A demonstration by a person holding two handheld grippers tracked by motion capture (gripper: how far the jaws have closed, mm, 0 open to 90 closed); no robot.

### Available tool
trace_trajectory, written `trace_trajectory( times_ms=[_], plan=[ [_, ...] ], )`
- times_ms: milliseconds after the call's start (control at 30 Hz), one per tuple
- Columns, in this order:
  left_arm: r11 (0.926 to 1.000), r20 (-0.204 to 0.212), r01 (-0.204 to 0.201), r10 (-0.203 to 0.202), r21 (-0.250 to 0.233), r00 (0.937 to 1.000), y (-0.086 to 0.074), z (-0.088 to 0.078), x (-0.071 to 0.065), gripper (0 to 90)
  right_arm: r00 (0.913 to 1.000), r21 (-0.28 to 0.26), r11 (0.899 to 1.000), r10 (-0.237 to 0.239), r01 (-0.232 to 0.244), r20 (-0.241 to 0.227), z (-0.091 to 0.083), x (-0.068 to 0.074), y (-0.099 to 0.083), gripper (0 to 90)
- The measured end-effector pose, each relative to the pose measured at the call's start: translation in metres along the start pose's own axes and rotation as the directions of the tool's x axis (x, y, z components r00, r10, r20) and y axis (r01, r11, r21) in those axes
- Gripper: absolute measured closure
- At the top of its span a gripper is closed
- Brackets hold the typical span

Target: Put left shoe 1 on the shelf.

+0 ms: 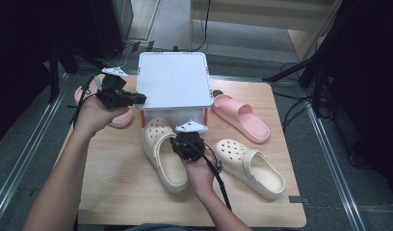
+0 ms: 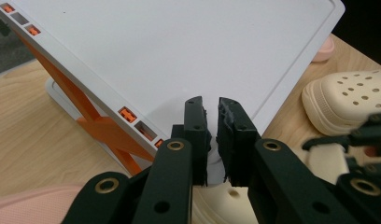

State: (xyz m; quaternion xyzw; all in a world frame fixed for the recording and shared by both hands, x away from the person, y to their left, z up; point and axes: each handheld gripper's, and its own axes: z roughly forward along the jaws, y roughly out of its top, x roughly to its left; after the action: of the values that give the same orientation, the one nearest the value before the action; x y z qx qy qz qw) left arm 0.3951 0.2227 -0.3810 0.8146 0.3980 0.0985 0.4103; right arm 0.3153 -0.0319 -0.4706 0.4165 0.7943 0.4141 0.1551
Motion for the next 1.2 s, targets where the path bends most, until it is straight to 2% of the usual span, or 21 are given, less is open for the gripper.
trace_trajectory(
  times_ms=[233, 333, 433, 467, 533, 633, 733, 767, 967, 1200],
  plan=[
    [1.0000, 0.011, 0.006, -0.006, -0.005, 0.9999, -0.001, 0.000, 0.001, 81.7, 0.9984, -0.009, 1.000, 0.022, -0.021, 0.053, 0.025, -0.007, 0.020, 77.3],
    [1.0000, 0.008, 0.000, 0.000, -0.006, 1.0000, -0.001, 0.000, 0.001, 81.6, 0.9941, -0.010, 0.999, 0.040, -0.040, 0.101, 0.037, -0.010, 0.026, 77.2],
    [1.0000, 0.009, -0.003, 0.003, -0.007, 1.0000, -0.001, 0.000, 0.001, 81.7, 0.9912, -0.009, 0.999, 0.053, -0.052, 0.121, 0.043, -0.012, 0.028, 76.7],
    [1.0000, 0.010, -0.002, 0.003, -0.008, 0.9999, -0.001, 0.000, 0.001, 81.7, 0.9893, -0.011, 0.998, 0.068, -0.068, 0.129, 0.049, -0.012, 0.028, 76.5],
    [0.9999, 0.011, -0.005, 0.005, -0.010, 0.9999, -0.001, 0.001, 0.001, 81.7, 0.9891, -0.023, 0.996, 0.086, -0.083, 0.120, 0.053, -0.011, 0.027, 76.0],
    [0.9999, 0.013, -0.003, 0.004, -0.015, 0.9999, -0.001, 0.001, 0.000, 81.7, 0.9898, -0.025, 0.998, 0.066, -0.063, 0.126, 0.054, -0.007, 0.027, 73.2],
    [0.9999, 0.014, -0.004, 0.004, -0.017, 0.9999, -0.001, 0.002, 0.000, 81.8, 0.9918, -0.023, 0.997, 0.078, -0.076, 0.102, 0.052, -0.008, 0.027, 69.9],
    [0.9998, 0.013, -0.004, 0.004, -0.017, 0.9999, -0.001, 0.002, 0.000, 81.8, 0.9934, -0.012, 0.997, 0.080, -0.079, 0.082, 0.051, -0.009, 0.027, 65.8],
    [0.9998, 0.016, -0.002, 0.002, -0.018, 0.9999, -0.001, 0.001, 0.001, 81.9, 0.9959, -0.017, 0.997, 0.075, -0.074, 0.050, 0.040, -0.011, 0.025, 56.1],
    [0.9998, 0.017, 0.000, 0.000, -0.018, 0.9999, -0.002, 0.001, 0.001, 81.9, 0.9980, -0.010, 0.998, 0.062, -0.062, 0.013, 0.021, -0.012, 0.020, 52.8]
  ],
)
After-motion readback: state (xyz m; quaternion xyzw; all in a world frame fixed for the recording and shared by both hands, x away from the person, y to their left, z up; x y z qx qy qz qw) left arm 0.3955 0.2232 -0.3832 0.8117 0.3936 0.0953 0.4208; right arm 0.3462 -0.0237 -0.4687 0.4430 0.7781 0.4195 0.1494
